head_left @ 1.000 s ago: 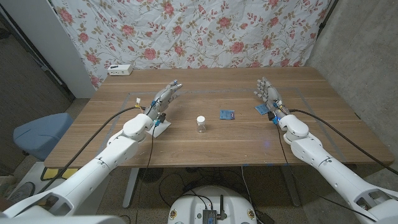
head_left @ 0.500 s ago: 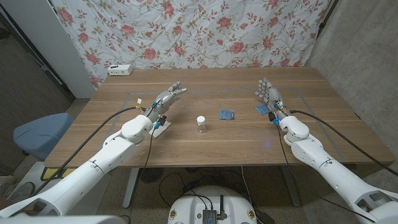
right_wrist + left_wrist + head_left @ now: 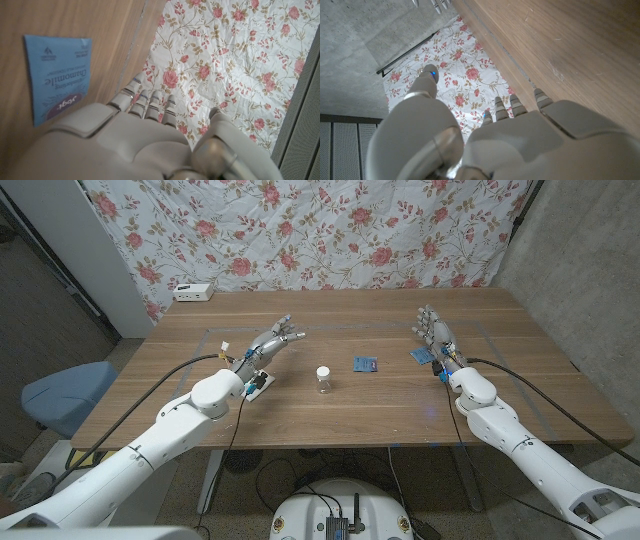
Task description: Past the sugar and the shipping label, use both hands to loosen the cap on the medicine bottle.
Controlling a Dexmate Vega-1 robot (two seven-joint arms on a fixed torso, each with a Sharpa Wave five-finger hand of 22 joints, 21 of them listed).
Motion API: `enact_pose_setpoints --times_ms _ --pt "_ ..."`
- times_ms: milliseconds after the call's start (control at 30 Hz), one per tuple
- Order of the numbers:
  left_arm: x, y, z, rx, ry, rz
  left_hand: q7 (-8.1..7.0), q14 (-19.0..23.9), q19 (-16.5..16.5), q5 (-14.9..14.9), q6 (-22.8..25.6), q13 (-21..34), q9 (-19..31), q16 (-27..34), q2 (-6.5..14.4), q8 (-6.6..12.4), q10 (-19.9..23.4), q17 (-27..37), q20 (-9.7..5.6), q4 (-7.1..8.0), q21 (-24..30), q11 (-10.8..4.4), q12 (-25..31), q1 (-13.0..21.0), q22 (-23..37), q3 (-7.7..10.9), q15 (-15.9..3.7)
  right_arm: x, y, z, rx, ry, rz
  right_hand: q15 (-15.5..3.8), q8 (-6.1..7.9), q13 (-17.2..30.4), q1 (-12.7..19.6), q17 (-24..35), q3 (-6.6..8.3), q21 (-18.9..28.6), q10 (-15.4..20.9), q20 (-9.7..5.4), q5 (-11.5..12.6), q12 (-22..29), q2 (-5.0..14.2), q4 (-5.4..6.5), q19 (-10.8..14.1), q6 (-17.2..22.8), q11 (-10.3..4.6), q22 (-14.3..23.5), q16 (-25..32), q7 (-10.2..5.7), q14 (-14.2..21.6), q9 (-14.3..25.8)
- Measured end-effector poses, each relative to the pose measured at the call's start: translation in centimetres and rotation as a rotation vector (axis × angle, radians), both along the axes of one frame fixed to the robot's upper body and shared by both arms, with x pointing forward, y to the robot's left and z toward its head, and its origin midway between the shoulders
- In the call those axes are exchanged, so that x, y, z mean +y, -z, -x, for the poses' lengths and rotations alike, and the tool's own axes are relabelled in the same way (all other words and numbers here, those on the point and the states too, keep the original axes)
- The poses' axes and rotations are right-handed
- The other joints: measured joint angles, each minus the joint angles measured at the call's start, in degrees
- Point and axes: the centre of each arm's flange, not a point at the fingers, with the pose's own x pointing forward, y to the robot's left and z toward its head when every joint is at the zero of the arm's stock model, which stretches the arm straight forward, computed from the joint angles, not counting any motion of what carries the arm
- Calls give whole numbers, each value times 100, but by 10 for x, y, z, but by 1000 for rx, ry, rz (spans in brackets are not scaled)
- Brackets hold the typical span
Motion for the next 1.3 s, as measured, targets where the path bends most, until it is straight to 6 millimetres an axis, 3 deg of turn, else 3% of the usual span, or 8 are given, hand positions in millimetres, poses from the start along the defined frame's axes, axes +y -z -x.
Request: enact_pose_setpoints --times_ms 200,600,833,1000,1167,1300 --pt "-4 1 10 -8 -14 -30 0 -43 -373 96 0 26 8 0 -31 7 3 0 44 7 -25 -4 0 188 0 -118 -48 -1 1 2 -6 6 -7 31 0 0 0 0 0 0 0 0 0 0 0 0 0 0 0 0 0 0 32 0" --pt "-13 4 29 -41 -51 -84 -11 212 -391 184 -11 9 7 29 -32 52 237 0 39 19 22 -33 44 363 -1 -285 -100 -1 4 4 -15 16 -18 31 1 0 0 -1 0 22 0 31 0 0 0 0 30 -31 0 0 27 -31 31 0" --pt "-20 7 35 -90 -94 -120 -75 490 -255 234 -27 10 -10 68 10 112 391 -1 -216 41 66 -78 44 562 -14 -406 -130 0 4 5 -22 22 -22 31 1 0 -16 -1 -25 22 22 31 0 0 16 -24 30 0 23 0 27 -105 31 0" --pt "-25 10 38 -117 -112 -145 -74 553 -223 234 -27 10 -9 68 23 112 442 -1 -247 50 66 -33 44 595 -15 -429 -130 0 5 5 -23 27 -25 31 1 0 -23 -1 -25 22 41 31 0 0 23 -24 30 21 42 0 27 -146 31 0" --pt "-32 17 43 -136 -123 -180 -72 633 -191 234 -25 10 -9 68 -1 128 552 -1 -278 47 66 -98 44 679 -15 -504 -132 0 5 5 -28 33 -29 31 1 0 -24 -1 -25 22 40 31 0 0 23 -24 30 1 41 0 27 -166 31 0" --pt "-35 22 46 -158 -150 -205 -162 741 -180 234 105 11 -9 68 10 155 694 -11 -347 52 66 -196 88 727 -15 -560 -123 1 6 6 -31 36 -32 31 1 0 -24 -1 -25 22 40 31 0 0 23 -24 30 1 41 24 27 -165 31 0"
